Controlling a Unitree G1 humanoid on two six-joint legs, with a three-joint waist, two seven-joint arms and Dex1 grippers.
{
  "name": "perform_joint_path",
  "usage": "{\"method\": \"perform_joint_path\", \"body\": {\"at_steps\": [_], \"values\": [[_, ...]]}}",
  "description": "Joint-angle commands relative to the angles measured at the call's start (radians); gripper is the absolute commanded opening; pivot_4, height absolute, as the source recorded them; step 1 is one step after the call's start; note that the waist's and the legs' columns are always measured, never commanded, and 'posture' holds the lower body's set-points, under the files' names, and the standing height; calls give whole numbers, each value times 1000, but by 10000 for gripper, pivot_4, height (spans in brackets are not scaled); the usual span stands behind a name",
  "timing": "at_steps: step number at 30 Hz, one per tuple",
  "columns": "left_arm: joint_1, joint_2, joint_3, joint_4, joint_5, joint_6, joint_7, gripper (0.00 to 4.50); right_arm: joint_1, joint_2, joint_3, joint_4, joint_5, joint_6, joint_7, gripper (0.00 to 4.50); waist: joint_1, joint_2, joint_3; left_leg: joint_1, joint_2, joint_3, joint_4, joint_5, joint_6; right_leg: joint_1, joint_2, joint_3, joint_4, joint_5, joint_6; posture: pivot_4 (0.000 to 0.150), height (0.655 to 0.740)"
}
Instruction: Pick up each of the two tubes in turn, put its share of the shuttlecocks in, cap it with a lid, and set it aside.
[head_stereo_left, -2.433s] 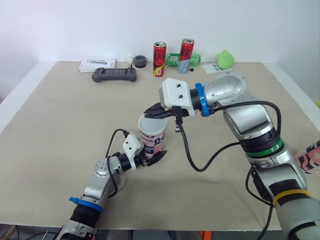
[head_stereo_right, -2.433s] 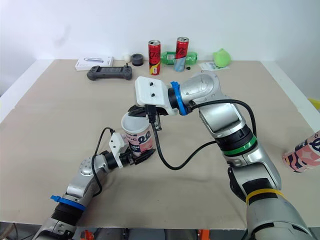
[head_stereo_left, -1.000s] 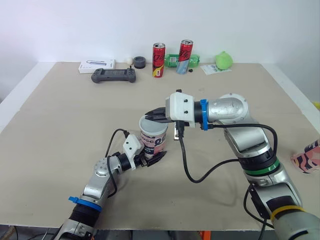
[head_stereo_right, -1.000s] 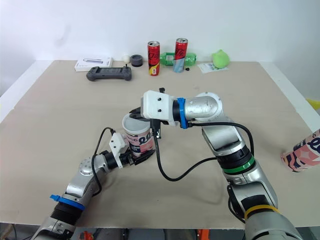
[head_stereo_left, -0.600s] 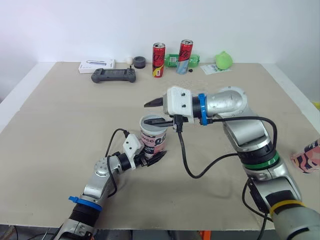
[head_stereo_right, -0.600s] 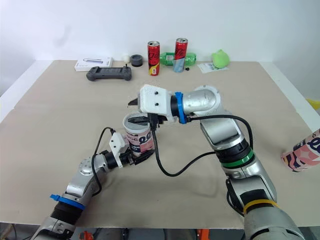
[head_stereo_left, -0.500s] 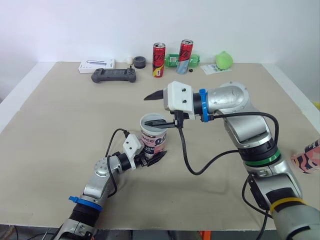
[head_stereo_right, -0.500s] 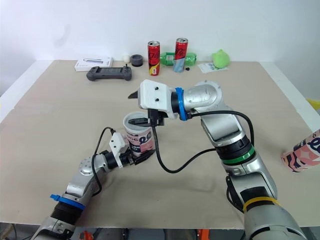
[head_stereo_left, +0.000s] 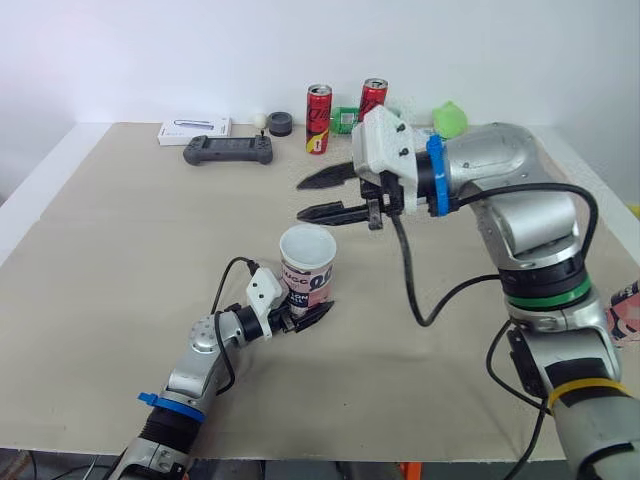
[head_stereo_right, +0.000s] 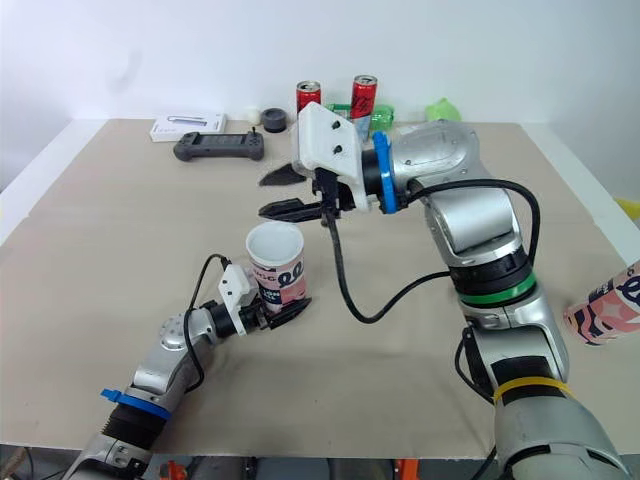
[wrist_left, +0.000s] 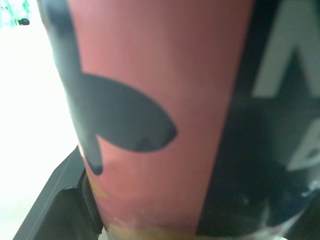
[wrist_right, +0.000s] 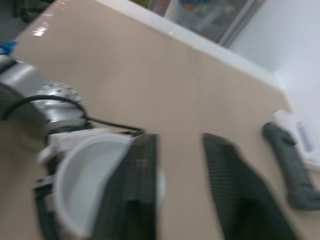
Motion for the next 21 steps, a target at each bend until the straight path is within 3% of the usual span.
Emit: {"method": "perform_joint_path", "body": {"at_steps": [1, 17, 21], "values": [[18, 5, -1, 47, 18, 28, 13, 35718, 37, -2, 41, -42, -7, 1, 2, 407, 0, 0, 0, 0, 0, 0, 0, 0, 0, 0, 0, 0, 0, 0, 0, 1500, 7400], [25, 4, 2, 39, 19, 32, 14, 35718, 195, -39, 286, -1, -281, -199, -4, 407, 0, -1, -14, 3, 0, 0, 0, 0, -1, 2, 0, 0, 0, -1, 0, 1500, 7400], [25, 3, 2, 39, 21, 32, 13, 35718, 211, -23, 270, -12, -267, -182, 11, 407, 0, -3, -25, 6, 0, 0, -1, -1, -2, 4, 0, 0, 0, -2, -1, 1500, 7400]]}}
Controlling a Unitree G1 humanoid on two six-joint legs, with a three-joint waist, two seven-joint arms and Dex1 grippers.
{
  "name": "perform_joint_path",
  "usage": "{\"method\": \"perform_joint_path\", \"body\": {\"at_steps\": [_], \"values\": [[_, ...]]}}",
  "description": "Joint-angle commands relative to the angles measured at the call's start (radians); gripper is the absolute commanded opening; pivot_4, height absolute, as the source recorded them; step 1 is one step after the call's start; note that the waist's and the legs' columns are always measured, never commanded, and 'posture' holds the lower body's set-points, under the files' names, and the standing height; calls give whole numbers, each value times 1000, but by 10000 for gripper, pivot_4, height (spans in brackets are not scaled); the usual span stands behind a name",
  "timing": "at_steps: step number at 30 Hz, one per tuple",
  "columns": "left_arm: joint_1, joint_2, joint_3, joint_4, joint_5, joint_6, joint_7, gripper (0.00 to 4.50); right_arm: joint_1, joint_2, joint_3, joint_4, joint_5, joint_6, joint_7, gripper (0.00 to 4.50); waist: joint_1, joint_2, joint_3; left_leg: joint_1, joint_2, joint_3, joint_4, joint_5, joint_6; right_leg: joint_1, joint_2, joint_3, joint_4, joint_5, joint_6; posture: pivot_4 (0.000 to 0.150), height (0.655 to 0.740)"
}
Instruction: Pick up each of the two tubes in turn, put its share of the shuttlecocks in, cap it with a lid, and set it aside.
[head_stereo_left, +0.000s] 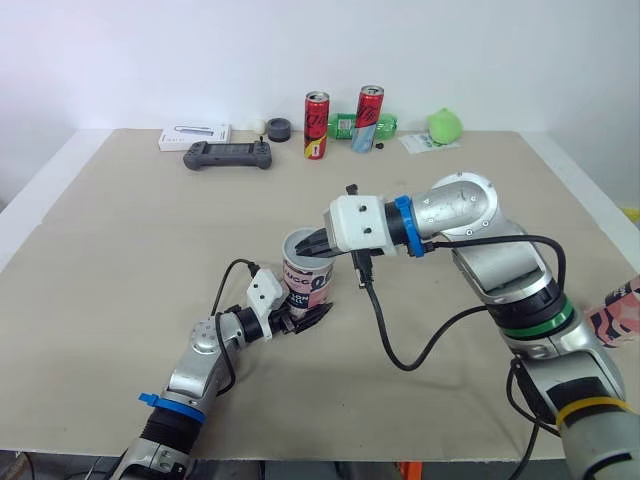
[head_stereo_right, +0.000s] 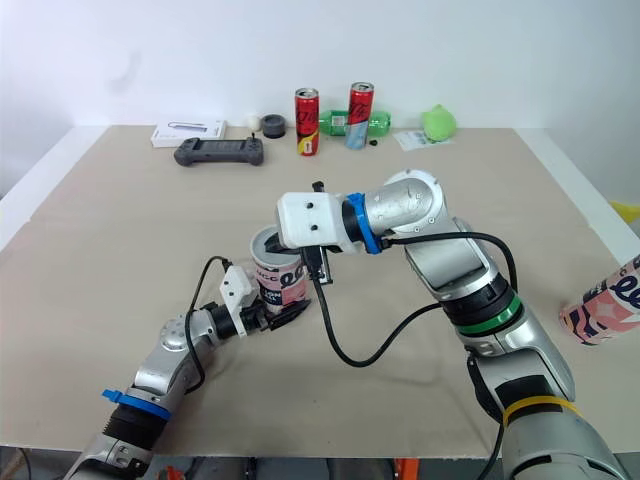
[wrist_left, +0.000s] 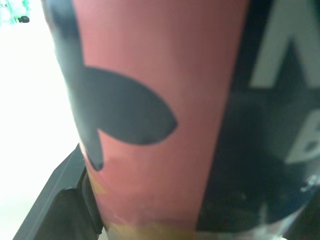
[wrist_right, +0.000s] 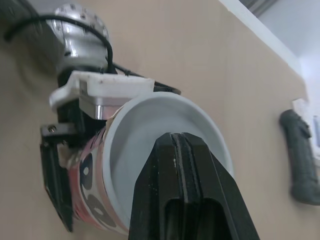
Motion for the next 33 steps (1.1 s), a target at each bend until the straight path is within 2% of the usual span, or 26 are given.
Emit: {"method": "perform_joint_path", "body": {"at_steps": [1, 4, 8, 11, 14, 18, 19, 23, 25, 26, 27, 30, 33], "values": [[23, 7, 4, 24, 8, 14, 6, 35718, 71, -2, 83, 29, -16, 62, 44, 407, 0, -1, -3, 1, 0, 0, 0, 0, 0, 0, 0, 0, 0, 0, 0, 1500, 7400], [23, 8, 5, 23, 7, 16, 4, 35718, 46, 32, -18, 18, 77, 106, 29, 407, 0, -1, -3, 1, 0, 0, -1, 0, 0, 0, 0, 0, 0, 0, -1, 1500, 7400], [26, 6, 12, 14, -3, 21, -1, 35718, 13, 93, -211, -31, 284, 231, -19, 407, 0, 0, 1, -3, 0, 0, -1, -1, -1, -2, 0, 0, 0, -1, -1, 1500, 7400], [31, 10, 13, -3, -23, 34, -15, 35718, 18, 89, -352, -96, 469, 371, -49, 9719, 1, 0, 4, -7, 0, -2, 0, -1, -1, -4, 0, 0, 0, -1, -1, 1500, 7400], [38, 23, 20, -25, -42, 47, -30, 44682, 74, 58, -450, -172, 605, 488, -92, 23313, 1, 0, 4, -7, 0, -2, -1, -3, 1, -4, 0, 0, 0, -1, -1, 1500, 7400], [59, 68, 30, -86, -87, 94, -82, 45000, 232, -6, -505, -241, 658, 542, -147, 42320, 0, 0, 5, -7, 0, -4, -1, -7, 4, -4, 1, -3, 0, -5, 0, 1500, 7400], [68, 84, 35, -106, -102, 108, -95, 45000, 283, -22, -497, -253, 644, 530, -156, 44455, -1, 1, 5, -7, 1, -3, -1, -7, 4, -4, 1, -2, 0, -5, 0, 1500, 7400], [114, 165, 76, -194, -167, 168, -146, 45000, 468, -40, -438, -274, 539, 399, -188, 44455, -2, 3, 8, -7, 1, -2, -1, -10, 8, -5, 1, -2, 0, -9, 2, 1500, 7400], [169, 264, 161, -261, -249, 219, -209, 45000, 610, 38, -362, -211, 409, 203, -260, 44455, -3, 3, 11, -7, 1, -2, -2, -11, 8, -5, 1, -2, 0, -10, 3, 1500, 7400], [194, 309, 207, -293, -292, 250, -233, 45000, 670, 67, -293, -173, 318, 85, -291, 44455, -6, -3, 11, -7, 2, -2, -2, -11, 8, -5, 2, -2, 0, -10, 3, 1500, 7400], [210, 342, 238, -318, -325, 273, -246, 45000, 706, 106, -255, -142, 262, 2, -320, 44455, -6, -3, 12, -6, 6, -3, -3, -13, 8, -5, 6, -3, 1, -11, 2, 1500, 7400], [231, 388, 287, -373, -381, 324, -243, 45000, 719, 195, -214, -57, 197, -120, -374, 44455, -3, 8, 28, -8, 9, -2, 0, -15, 4, -7, 7, -3, 1, -11, 0, 1500, 7400], [246, 402, 313, -406, -404, 352, -236, 45000, 686, 258, -174, 61, 158, -192, -394, 44455, -2, 5, 29, -15, 4, -1, 2, -11, -2, -13, 2, -2, 2, -7, 1, 1500, 7400]]}}
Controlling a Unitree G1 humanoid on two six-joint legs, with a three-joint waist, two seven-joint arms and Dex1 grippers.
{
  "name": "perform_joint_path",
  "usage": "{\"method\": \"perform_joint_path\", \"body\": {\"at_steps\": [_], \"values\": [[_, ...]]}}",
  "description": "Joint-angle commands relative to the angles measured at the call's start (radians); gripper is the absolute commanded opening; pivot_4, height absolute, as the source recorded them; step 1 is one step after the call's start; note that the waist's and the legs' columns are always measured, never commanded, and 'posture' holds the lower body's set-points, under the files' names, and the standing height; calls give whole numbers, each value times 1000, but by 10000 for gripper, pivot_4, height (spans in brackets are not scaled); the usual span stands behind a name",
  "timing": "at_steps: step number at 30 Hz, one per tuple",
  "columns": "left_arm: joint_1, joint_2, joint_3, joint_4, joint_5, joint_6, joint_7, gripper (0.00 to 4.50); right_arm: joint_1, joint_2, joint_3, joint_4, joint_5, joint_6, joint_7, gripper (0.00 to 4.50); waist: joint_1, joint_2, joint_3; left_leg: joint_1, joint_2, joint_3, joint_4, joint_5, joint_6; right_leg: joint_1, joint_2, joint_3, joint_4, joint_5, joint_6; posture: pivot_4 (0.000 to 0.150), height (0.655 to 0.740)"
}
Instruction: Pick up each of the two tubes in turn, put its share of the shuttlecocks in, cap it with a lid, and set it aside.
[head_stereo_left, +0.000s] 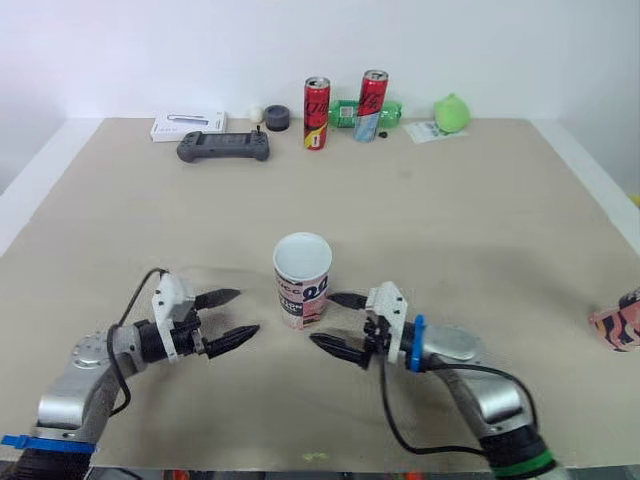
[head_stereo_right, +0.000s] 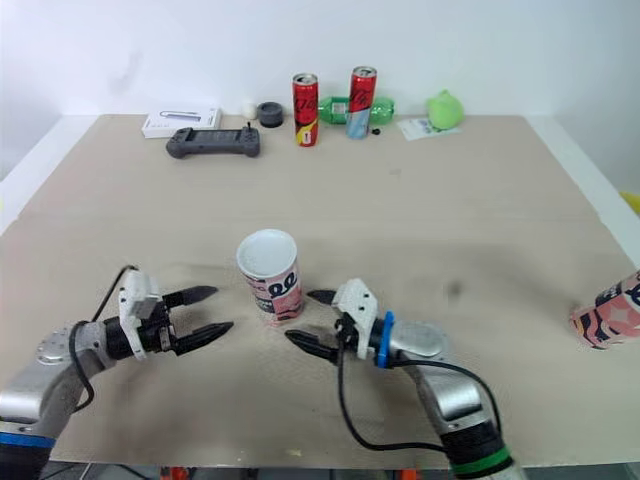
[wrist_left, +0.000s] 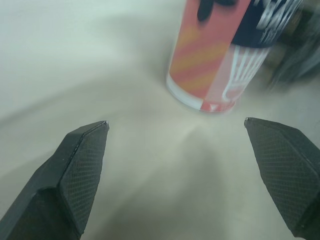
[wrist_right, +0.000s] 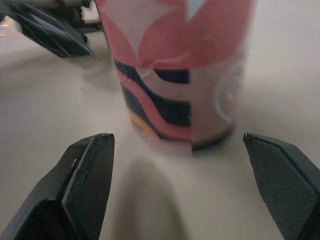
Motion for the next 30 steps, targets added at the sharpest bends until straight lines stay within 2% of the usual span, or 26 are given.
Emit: {"method": "perform_joint_path", "body": {"at_steps": [1, 5, 14, 15, 18, 21, 25, 30], "values": [[14, 9, 30, -56, -39, 23, 2, 45000, -50, 48, 14, 84, -32, -100, -24, 44455, 0, -5, 0, 0, 0, 0, 1, 0, -1, 0, 0, 0, 0, 0, 0, 1500, 7400], [27, -1, 33, -82, -40, 29, 19, 45000, -121, 110, 15, 188, -38, -145, -37, 44455, 0, -6, 1, -1, 0, 0, 1, 1, -2, 0, 0, -1, 0, 2, -3, 1500, 7400], [40, -40, 29, -113, -20, 17, 66, 45000, -198, 172, 30, 303, -60, -196, -31, 44455, -1, -6, 1, 0, 1, -1, 1, 1, -3, -1, 1, -2, 0, 3, -5, 1500, 7400], [39, -42, 29, -114, -18, 15, 69, 45000, -202, 175, 29, 310, -59, -199, -29, 39173, -1, -6, 1, 0, 1, -1, 1, 1, -3, -1, 2, -2, 0, 4, -5, 1500, 7400], [37, -47, 29, -116, -19, 13, 76, 45000, -201, 172, 29, 302, -59, -200, -21, 29714, -1, -6, 1, 0, 2, -1, 1, 2, -3, -1, 2, -1, 0, 4, -6, 1500, 7400], [23, -53, 21, -121, -17, 13, 86, 45000, -179, 151, 14, 255, -42, -186, -16, 29714, 0, -6, 1, 0, 2, -1, 1, 2, -3, -1, 2, -1, 1, 5, -6, 1500, 7400], [-46, -81, -9, -120, 3, 19, 125, 45000, -123, 117, -103, 161, 6, -134, -105, 29714, 9, -6, 1, -1, 1, -2, 2, 2, -3, 0, 1, -1, 1, 5, -6, 1500, 7400], [-211, -173, -80, -47, 42, 17, 184, 45000, -84, 111, -399, 173, 7, -132, -438, 29714, 19, -6, 1, -3, -2, -2, 6, 2, -3, 1, -1, -1, 1, 6, -6, 1500, 7400]]}}
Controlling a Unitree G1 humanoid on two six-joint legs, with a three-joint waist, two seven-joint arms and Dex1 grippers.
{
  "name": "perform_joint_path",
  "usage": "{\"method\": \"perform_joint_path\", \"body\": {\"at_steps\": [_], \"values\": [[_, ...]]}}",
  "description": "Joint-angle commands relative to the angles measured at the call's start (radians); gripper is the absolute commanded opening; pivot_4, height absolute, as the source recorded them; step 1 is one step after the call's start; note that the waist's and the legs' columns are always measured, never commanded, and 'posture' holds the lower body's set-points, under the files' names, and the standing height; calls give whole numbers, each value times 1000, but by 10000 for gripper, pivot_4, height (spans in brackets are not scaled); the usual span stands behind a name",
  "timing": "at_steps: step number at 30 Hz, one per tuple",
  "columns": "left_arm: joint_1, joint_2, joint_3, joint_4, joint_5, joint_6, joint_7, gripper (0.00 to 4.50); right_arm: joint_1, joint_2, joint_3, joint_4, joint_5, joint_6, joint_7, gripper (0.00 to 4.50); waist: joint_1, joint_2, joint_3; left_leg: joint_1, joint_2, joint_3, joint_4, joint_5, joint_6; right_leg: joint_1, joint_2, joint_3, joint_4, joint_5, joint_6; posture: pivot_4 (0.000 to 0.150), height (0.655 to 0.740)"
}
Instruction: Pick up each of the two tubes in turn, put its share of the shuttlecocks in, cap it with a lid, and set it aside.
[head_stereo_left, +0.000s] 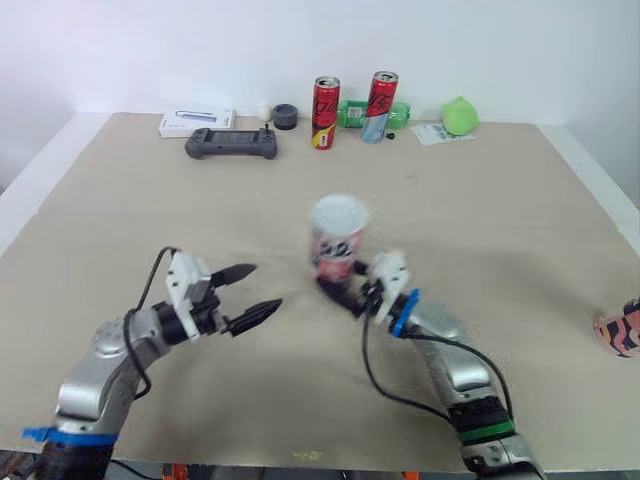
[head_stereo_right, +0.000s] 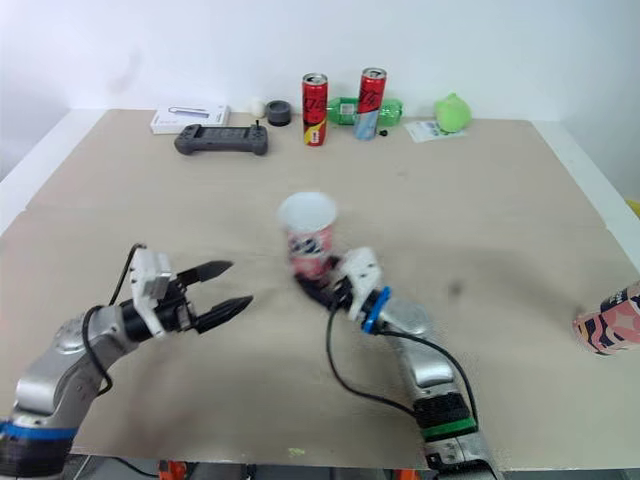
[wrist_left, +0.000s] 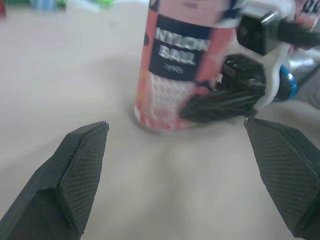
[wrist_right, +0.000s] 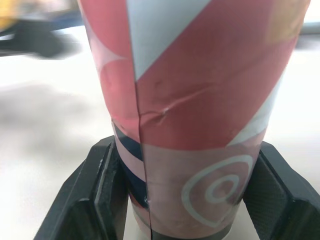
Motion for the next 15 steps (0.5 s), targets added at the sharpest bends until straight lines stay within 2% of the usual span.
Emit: {"method": "perform_joint_path", "body": {"at_steps": [1, 4, 7, 10, 15], "values": [[-113, -70, -59, 54, 33, -22, 34, 45000, 13, -15, -240, 0, 12, -15, -254, 29714, 7, 0, 0, 0, 0, 0, 1, 0, 0, 0, 0, 0, 0, 0, 0, 1500, 7400], [-224, -160, -137, 144, 71, -39, 26, 45000, 24, -47, -384, 61, -11, -36, -419, 29714, 18, 0, 0, 0, -1, -1, 2, 0, 0, 1, 0, 0, 0, 1, 0, 1500, 7400], [-311, -233, -204, 222, 104, -54, 5, 45000, 18, -76, -465, 145, -22, -77, -512, 29714, 12, 0, 0, 0, -2, 0, 3, 0, 0, 3, -1, 2, 0, 4, -5, 1500, 7400], [-377, -290, -252, 280, 120, -63, -22, 45000, 13, -103, -507, 226, -40, -117, -577, 29714, -5, 1, 0, 3, -2, 2, 1, 0, 2, 2, 0, 5, 0, 4, -5, 1500, 7400], [-412, -315, -295, 326, 156, -103, -73, 45000, 13, -117, -515, 305, -30, -131, -607, 29714, -17, 4, -2, 5, -2, 2, 0, 1, 3, 4, 1, 5, 0, 4, -4, 1500, 7400]]}}
